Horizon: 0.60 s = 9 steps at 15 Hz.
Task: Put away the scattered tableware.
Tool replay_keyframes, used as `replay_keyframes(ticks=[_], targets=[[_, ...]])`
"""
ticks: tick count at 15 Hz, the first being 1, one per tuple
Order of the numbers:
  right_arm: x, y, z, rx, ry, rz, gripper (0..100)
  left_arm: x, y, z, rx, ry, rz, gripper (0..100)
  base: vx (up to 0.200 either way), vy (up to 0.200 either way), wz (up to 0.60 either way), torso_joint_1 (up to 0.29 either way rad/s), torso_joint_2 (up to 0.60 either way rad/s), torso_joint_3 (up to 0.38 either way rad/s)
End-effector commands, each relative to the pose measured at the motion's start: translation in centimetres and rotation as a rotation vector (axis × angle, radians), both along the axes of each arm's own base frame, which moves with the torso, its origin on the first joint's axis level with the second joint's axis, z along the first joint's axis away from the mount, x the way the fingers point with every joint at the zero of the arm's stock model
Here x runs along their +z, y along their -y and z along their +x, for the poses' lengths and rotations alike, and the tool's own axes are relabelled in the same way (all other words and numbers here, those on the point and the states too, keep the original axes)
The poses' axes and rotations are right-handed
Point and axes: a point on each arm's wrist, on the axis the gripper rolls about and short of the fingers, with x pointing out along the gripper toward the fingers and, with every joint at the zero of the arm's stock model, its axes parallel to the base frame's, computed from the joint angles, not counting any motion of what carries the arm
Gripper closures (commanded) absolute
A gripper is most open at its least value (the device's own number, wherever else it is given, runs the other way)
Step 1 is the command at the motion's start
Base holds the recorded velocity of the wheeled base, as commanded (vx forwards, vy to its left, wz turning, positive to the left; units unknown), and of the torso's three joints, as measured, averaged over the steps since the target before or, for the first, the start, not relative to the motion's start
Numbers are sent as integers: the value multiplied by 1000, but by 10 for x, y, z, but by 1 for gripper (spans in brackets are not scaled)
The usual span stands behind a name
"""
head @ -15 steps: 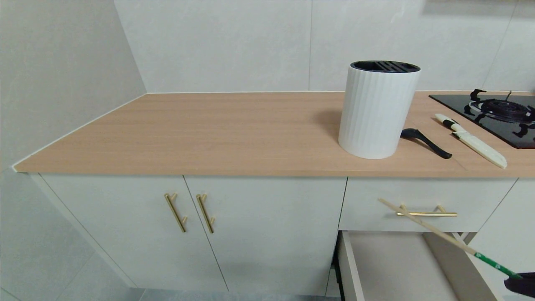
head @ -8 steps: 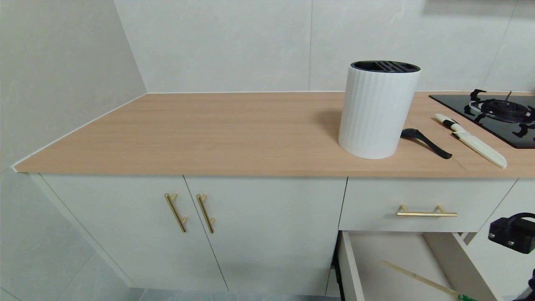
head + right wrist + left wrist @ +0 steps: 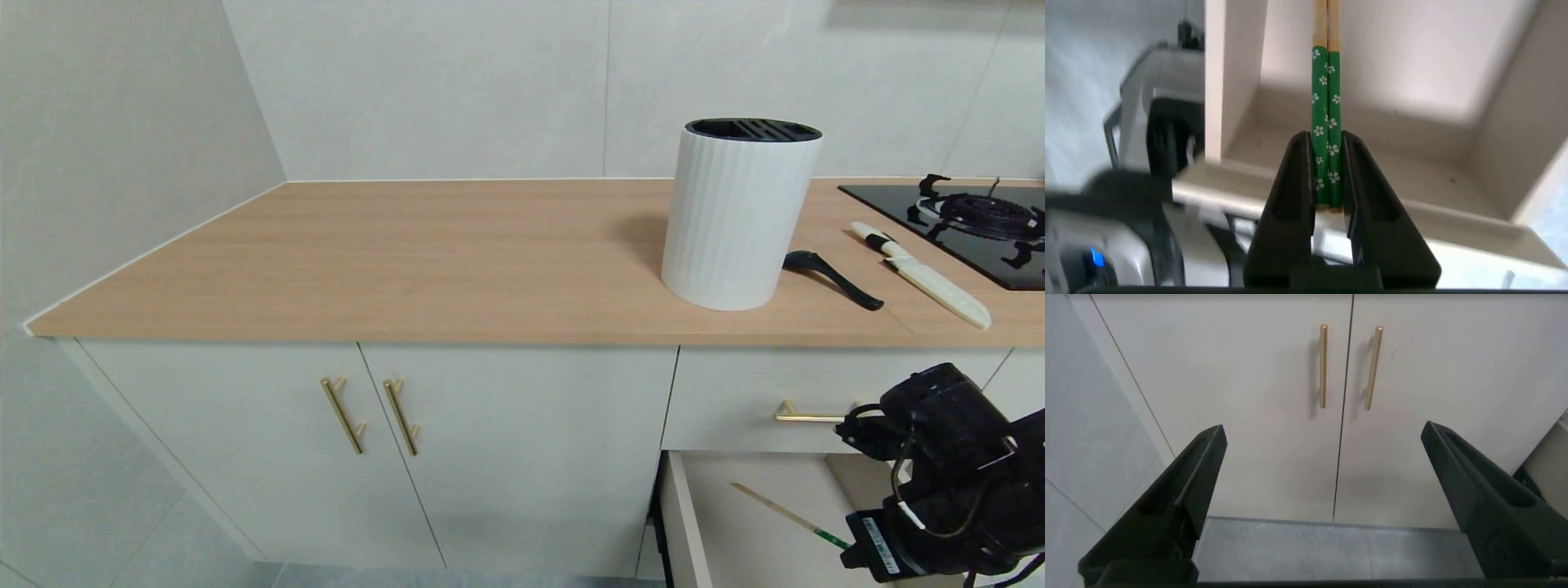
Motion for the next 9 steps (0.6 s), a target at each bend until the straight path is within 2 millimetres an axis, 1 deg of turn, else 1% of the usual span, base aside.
replay_keyframes(ticks=[1,4,9], targets=[[-19,-2,5,-9,-64,-21,100,0,0,0,1,-1,0,0,0,0,0,0,0,0],[-21,-4,11,-46,-34,3,100,0,0,0,1,-1,0,0,0,0,0,0,0,0],[-22,-5,14,-59,-12,1,100,0,0,0,1,-1,0,0,0,0,0,0,0,0]])
